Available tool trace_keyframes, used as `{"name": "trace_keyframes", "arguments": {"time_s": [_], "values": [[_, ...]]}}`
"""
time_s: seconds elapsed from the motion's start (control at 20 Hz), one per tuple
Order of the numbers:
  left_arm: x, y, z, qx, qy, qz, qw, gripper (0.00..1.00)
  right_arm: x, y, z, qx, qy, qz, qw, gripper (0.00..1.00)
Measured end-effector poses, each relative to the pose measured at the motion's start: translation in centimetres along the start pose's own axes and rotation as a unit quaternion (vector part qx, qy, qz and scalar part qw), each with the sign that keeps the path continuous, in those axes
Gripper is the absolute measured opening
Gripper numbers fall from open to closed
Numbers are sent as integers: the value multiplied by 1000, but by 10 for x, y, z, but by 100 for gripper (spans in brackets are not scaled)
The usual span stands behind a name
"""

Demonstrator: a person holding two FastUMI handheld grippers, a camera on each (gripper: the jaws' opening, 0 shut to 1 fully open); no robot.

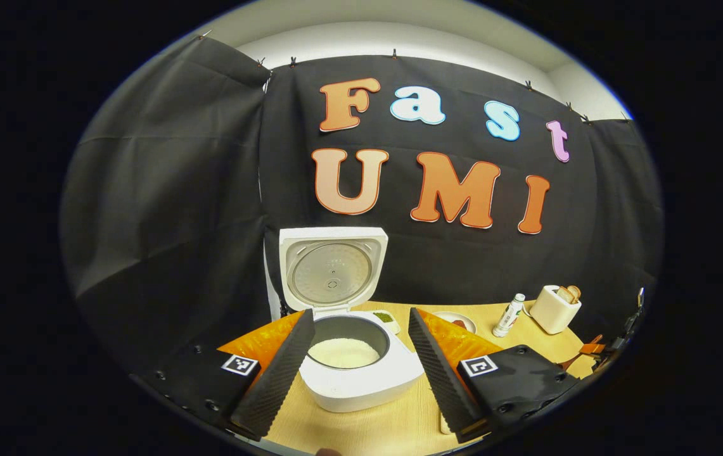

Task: Close the left gripper, press the button to open the rice cooker; take a wooden spoon from the chopstick holder with the right hand, scoop a spoonful of rice and pour it into the rice cooker, then put the wooden spoon back into the chopstick holder.

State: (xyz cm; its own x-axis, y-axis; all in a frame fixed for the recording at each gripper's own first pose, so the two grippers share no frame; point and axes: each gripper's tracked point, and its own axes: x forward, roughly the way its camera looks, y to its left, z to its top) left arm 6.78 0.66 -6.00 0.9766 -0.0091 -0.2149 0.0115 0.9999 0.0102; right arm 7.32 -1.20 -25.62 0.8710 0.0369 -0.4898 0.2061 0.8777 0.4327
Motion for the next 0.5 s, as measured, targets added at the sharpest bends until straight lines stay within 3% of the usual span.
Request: {"name": "trace_keyframes", "arguments": {"time_s": [0.15, 0.3, 0.5], "values": [[-2, 5, 1, 2, 1, 8, 1000, 100, 10, -5, -10, 12, 3, -3, 1000, 1], [-2, 7, 3, -8, 4, 14, 1000, 100, 13, -6, -16, 6, 12, -10, 1000, 7], [3, 7, 17, -17, -5, 17, 1000, 100, 19, -7, -23, 2, 29, -26, 999, 24]]}}
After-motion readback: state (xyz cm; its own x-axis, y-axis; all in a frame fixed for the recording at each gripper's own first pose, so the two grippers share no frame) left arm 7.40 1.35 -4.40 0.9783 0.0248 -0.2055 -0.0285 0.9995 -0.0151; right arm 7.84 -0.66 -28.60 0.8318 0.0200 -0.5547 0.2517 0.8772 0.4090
